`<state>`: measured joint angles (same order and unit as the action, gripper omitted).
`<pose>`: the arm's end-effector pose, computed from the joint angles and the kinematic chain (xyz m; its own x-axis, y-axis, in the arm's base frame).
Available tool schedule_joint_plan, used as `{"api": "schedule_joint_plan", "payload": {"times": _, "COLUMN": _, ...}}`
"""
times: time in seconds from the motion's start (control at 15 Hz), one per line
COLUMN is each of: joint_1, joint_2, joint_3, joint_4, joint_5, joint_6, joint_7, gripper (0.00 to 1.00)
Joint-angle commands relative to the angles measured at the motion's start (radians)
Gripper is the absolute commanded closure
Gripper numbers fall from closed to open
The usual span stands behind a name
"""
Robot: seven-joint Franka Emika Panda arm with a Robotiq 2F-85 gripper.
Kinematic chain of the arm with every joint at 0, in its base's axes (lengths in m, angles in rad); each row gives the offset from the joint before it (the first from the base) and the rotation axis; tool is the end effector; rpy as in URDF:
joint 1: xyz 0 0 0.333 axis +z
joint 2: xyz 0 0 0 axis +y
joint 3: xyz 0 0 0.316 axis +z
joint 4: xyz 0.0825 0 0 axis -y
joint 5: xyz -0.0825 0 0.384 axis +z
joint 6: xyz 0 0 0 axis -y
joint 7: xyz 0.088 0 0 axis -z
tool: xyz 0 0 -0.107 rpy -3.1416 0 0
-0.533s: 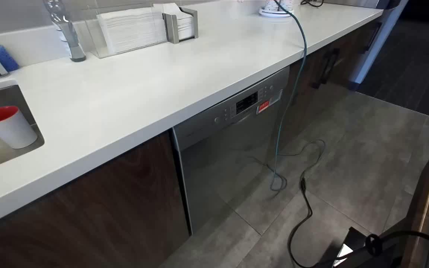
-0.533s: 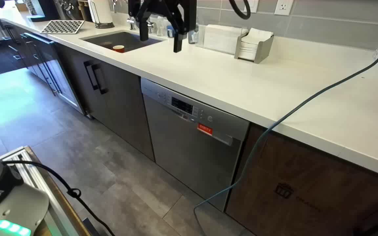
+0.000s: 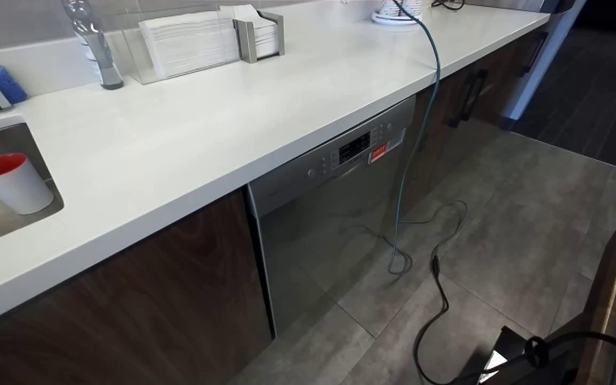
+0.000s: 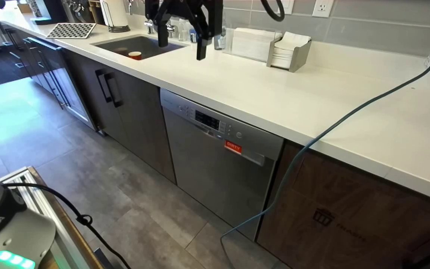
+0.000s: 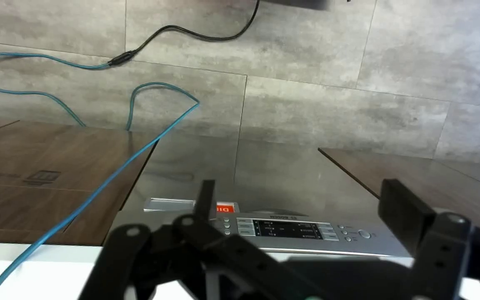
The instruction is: Push the small round bottom button on the left of the washing machine screen display
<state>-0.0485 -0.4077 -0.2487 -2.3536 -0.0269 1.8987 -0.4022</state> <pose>0.4019 -0.1311 0.4753 0.9902 0.1375 -0.0243 0.1349 -0.9868 -0.0894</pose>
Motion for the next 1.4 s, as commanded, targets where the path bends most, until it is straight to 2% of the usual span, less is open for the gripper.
{"api": "schedule_joint_plan", "payload": {"times": 0.0, "joint_1": 0.025, "joint_2": 0.054, "joint_3": 0.059, "joint_4": -0.042, "joint_5": -0.025, "joint_6": -0.015, "joint_7": -0.044, "gripper": 0.00}}
{"api": "schedule_joint_plan", "payload": {"times": 0.4, "joint_1": 0.128, "joint_2": 0.119, "joint_3": 0.216, "joint_4": -0.213, "joint_5": -0.058, "joint_6": 0.102, "joint_7": -0.050, "gripper": 0.00}}
{"api": "schedule_joint_plan", "payload": {"times": 0.6, "joint_1": 0.162, "joint_2": 0.193, "joint_3": 0.271, "joint_4": -0.234, "joint_5": -0.121, "joint_6": 0.204, "joint_7": -0.072, "gripper": 0.00}}
{"api": "schedule_joint_plan", "payload": {"times": 0.67, "joint_1": 0.153, "joint_2": 0.148, "joint_3": 0.256, "joint_4": -0.230, "joint_5": -0.066, "joint_6": 0.145, "joint_7": -0.046, "gripper": 0.00}}
{"api": "schedule_joint_plan", "payload": {"times": 0.87, "joint_1": 0.165, "joint_2": 0.189, "joint_3": 0.277, "joint_4": -0.237, "joint_5": -0.094, "joint_6": 0.188, "joint_7": -0.050, "gripper": 0.00}}
{"api": "schedule_joint_plan", "payload": {"times": 1.33, "joint_1": 0.164, "joint_2": 0.192, "joint_3": 0.276, "joint_4": -0.234, "joint_5": -0.097, "joint_6": 0.190, "joint_7": -0.061, "gripper": 0.00}}
